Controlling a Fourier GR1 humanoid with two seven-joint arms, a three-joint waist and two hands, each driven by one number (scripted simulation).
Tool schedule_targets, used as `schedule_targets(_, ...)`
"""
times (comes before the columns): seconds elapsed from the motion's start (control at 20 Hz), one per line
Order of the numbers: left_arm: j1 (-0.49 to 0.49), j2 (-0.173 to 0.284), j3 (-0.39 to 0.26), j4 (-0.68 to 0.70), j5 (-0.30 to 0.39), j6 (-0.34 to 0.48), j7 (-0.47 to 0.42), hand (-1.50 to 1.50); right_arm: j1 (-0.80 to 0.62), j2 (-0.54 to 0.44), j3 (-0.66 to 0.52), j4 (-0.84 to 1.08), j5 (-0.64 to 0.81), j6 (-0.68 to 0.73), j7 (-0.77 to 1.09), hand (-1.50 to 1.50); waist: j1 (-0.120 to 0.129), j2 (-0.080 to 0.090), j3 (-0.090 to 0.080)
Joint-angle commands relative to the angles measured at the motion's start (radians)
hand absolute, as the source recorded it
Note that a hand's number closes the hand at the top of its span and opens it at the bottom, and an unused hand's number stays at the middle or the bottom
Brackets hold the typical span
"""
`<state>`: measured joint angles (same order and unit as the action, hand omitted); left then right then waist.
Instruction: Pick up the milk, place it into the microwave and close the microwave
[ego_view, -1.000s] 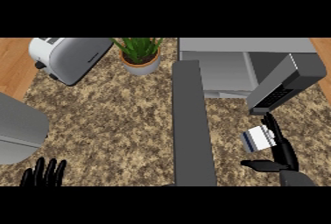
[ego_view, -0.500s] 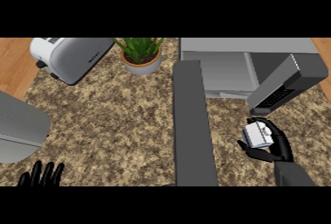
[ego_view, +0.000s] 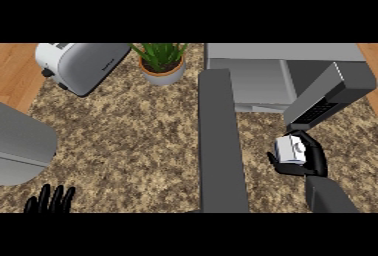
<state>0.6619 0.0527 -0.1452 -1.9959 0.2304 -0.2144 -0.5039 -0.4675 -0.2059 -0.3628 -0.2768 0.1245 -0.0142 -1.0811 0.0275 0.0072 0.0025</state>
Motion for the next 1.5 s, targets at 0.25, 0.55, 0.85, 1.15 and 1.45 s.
schedule_targets(0.25, 0.011, 0.002, 0.008, -0.002, 0.011, -0.007, -0.003, -1.5, -0.087, 0.104, -0.061, 0.019, -0.039, -0.147, -0.1, 1.5, 0.008, 0.003, 0.001)
schedule_targets(0.55, 0.025, 0.005, -0.007, -0.059, 0.028, -0.001, 0.056, -1.5, -0.039, 0.08, -0.067, -0.033, -0.058, -0.095, -0.12, 1.5, -0.011, -0.004, -0.001)
schedule_targets(0.85, 0.024, 0.005, 0.014, 0.005, 0.022, -0.019, -0.006, -1.5, 0.046, 0.154, 0.006, -0.252, -0.049, -0.126, -0.016, 1.5, -0.035, -0.014, -0.004)
schedule_targets(1.15, 0.093, -0.007, -0.044, -0.016, -0.032, -0.028, -0.04, -1.5, 0.302, 0.144, 0.09, -0.564, -0.042, -0.067, 0.098, 1.5, -0.047, -0.019, -0.005)
schedule_targets(1.45, 0.123, 0.018, -0.017, -0.062, 0.007, -0.041, -0.041, -1.5, 0.442, 0.175, 0.198, -0.931, -0.061, -0.008, 0.342, 1.5, -0.033, -0.014, -0.004)
